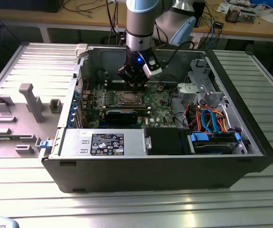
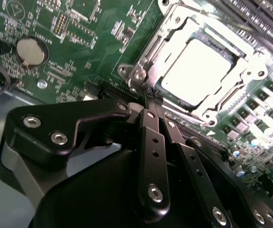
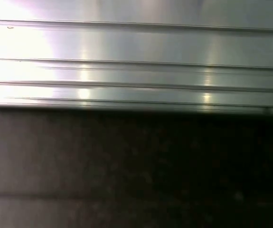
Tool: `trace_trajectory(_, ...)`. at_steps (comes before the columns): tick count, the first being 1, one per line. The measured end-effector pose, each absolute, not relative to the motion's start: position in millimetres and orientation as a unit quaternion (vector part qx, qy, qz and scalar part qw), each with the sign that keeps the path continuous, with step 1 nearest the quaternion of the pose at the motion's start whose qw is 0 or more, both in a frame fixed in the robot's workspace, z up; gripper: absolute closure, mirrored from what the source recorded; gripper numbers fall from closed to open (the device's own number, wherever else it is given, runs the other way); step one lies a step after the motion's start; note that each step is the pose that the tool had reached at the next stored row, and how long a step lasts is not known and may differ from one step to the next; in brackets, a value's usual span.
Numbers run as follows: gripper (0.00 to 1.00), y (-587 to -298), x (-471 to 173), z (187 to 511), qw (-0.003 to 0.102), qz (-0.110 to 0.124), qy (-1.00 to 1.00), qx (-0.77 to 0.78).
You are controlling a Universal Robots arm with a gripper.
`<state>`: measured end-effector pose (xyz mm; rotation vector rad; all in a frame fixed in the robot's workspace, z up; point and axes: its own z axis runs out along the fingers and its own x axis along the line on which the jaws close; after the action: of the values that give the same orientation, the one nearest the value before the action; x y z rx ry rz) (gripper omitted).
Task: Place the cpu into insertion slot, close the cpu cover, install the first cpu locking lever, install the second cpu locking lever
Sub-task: 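Install the first cpu locking lever, then install the second cpu locking lever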
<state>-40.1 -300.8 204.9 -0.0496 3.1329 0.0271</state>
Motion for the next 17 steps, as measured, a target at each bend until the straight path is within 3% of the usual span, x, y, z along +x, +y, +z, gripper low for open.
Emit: trace_trajectory(17,0.89,-306.2,-40.1,204.9,0.004,0.009,1.000,-0.016)
